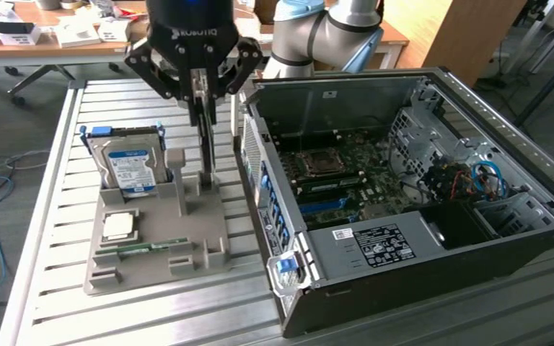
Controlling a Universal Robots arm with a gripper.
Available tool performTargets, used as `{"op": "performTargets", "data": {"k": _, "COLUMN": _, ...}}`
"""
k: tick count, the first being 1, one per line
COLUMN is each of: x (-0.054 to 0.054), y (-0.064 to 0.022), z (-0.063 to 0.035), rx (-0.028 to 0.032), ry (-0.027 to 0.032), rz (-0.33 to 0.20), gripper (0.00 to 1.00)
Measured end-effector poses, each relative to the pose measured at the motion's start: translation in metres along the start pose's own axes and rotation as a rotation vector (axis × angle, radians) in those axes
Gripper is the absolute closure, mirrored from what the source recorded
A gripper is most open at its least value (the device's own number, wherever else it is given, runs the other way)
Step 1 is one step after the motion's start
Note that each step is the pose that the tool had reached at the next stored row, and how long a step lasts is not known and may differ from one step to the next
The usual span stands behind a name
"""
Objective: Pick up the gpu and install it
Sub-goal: 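Pick up the gpu and move the gpu toward the slot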
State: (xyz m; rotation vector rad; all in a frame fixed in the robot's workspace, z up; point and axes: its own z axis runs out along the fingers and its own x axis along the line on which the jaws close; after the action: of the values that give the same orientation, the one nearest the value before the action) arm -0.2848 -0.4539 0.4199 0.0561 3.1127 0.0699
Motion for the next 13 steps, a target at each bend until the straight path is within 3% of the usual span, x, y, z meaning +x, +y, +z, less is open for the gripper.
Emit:
{"op": "performTargets", "data": {"k": 9, "x": -0.001, "y": 0.0015, "z": -0.0340, "rx": -0.0001, "ry": 0.0001, "rz": -0.003, "gripper": 0.74}}
{"op": "performTargets", "data": {"k": 13, "x": -0.001, "y": 0.0017, "z": -0.0377, "rx": -0.0001, "ry": 0.0002, "rz": -0.004, "gripper": 0.74}}
